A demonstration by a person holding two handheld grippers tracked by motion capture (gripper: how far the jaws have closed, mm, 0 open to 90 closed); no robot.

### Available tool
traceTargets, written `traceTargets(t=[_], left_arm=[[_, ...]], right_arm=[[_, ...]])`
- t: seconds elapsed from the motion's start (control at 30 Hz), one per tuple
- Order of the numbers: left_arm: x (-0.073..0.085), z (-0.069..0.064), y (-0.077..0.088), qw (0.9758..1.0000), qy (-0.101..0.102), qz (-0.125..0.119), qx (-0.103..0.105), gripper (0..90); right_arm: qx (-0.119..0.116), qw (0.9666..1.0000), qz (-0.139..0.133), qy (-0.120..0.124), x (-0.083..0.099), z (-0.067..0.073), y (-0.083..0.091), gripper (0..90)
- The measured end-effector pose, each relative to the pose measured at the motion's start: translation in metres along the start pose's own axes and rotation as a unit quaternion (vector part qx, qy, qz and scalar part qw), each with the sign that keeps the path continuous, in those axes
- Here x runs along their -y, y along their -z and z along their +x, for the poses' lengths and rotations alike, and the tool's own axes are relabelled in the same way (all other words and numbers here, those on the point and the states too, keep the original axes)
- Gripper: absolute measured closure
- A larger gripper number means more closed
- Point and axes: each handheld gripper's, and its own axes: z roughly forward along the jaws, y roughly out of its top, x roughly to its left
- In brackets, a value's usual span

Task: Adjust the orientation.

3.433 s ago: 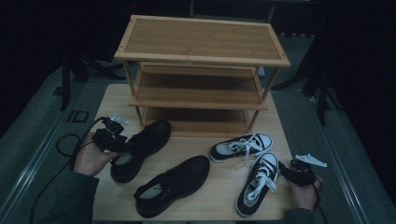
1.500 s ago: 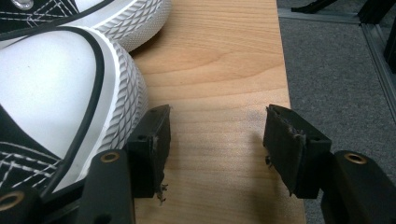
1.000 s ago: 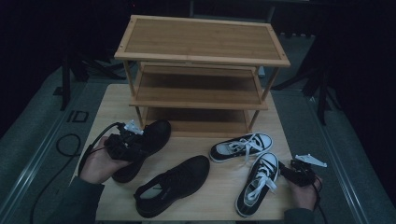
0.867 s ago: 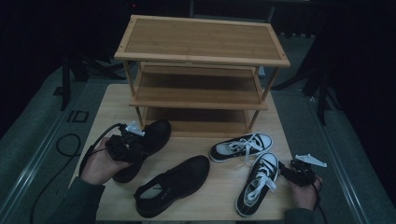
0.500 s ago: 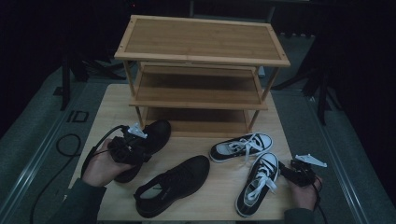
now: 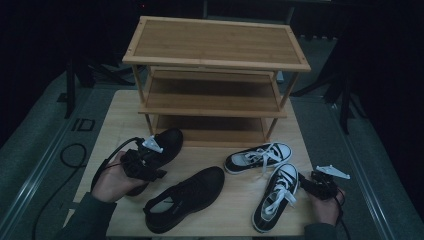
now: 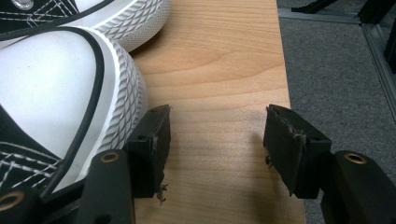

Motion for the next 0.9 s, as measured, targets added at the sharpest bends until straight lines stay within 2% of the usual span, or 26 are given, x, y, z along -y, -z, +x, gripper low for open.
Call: traceTargets(t=[0.53,0.9], left_arm=[[0.002,-0.010,-0.004,0.9997,-0.019,0.004,0.013,59.5],[0.003,-0.014,-0.006,0.9995,-0.024,0.008,0.017,59.5]], right_arm=[[0.000,1.0000,0.000,0.000,0.000,0.000,0.000,41.0],[0.000,1.0000,0.000,0.000,0.000,0.000,0.000,41.0]])
